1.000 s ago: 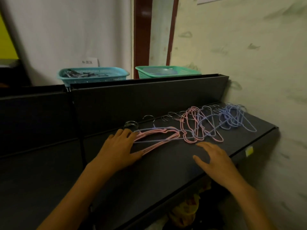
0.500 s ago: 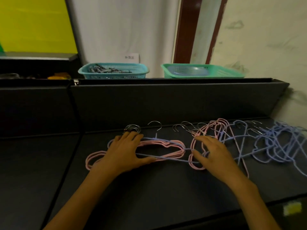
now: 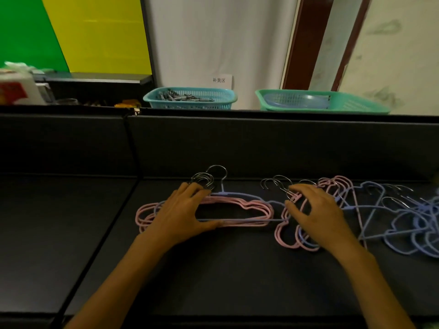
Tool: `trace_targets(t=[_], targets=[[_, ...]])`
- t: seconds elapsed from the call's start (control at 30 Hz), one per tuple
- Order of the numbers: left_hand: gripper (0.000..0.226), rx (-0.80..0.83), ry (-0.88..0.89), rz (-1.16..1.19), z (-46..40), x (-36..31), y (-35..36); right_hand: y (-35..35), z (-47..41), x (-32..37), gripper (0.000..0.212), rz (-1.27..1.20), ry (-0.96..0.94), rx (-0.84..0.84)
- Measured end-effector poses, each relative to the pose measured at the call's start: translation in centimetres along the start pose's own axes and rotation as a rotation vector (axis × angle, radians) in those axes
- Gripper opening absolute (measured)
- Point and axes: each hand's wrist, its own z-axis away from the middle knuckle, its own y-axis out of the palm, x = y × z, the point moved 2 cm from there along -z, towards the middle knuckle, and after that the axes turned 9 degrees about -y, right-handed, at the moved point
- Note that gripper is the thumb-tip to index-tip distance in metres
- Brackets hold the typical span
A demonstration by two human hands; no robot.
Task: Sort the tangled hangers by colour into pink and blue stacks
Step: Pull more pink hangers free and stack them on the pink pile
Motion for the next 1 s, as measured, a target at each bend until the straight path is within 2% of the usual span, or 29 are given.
trace_targets(t=[0.23, 0.3, 0.47, 0.53, 1.0], targets=[[0.082, -0.136, -0.190, 0.113, 4.1, 7.2, -2.3, 2.1, -0.9, 3.2, 0.049, -0.024, -0.049, 0.027], [0.081, -0.189, -0.229, 0.099, 5.3, 9.4, -3.3, 3.2, -1.4, 5.0, 0.053, -0.010, -0.079, 0.082], [0.092, -0.227, -0.280, 0.050, 7.1, 14.2, -5.3, 6.2, -2.4, 9.1, 0.089, 0.005, -0.088, 0.370], [0.097, -0.233, -0.284, 0.039, 7.3, 15.5, -5.5, 7.2, -2.5, 10.1, 0.098, 0.008, -0.094, 0.423], [0.090, -0.205, -0.260, 0.159, 6.8, 18.5, -5.1, 8.2, -2.8, 10.1, 0.090, -0.097, -0.065, 0.277]])
